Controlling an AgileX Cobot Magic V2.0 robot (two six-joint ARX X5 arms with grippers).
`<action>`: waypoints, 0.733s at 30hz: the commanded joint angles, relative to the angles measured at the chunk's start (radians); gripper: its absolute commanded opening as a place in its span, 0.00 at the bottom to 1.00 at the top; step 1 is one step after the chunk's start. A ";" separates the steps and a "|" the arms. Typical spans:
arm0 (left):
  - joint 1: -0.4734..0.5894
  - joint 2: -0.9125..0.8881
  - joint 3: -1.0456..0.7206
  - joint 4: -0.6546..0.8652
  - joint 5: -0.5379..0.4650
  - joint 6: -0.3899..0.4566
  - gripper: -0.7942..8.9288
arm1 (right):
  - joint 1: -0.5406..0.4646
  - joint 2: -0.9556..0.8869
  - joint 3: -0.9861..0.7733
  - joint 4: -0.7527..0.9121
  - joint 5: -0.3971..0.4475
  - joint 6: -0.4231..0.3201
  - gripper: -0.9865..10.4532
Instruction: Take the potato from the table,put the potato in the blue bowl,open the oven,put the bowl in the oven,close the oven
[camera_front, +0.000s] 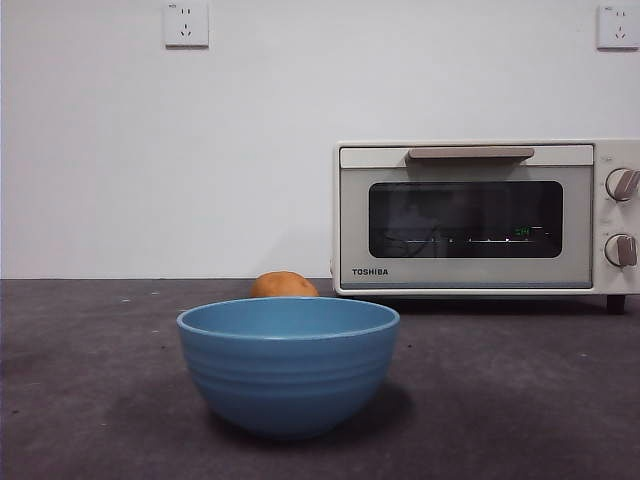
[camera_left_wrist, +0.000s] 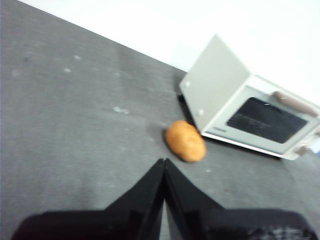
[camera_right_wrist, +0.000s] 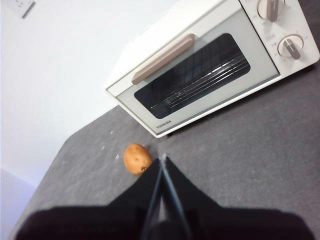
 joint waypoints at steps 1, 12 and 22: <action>0.002 0.047 0.085 -0.052 0.008 -0.021 0.08 | 0.000 0.054 0.101 -0.055 0.000 -0.091 0.08; 0.002 0.301 0.333 -0.169 0.197 -0.013 0.08 | 0.000 0.285 0.378 -0.168 0.021 -0.299 0.09; -0.002 0.467 0.485 -0.325 0.389 0.127 0.08 | 0.002 0.566 0.515 -0.183 -0.228 -0.376 0.08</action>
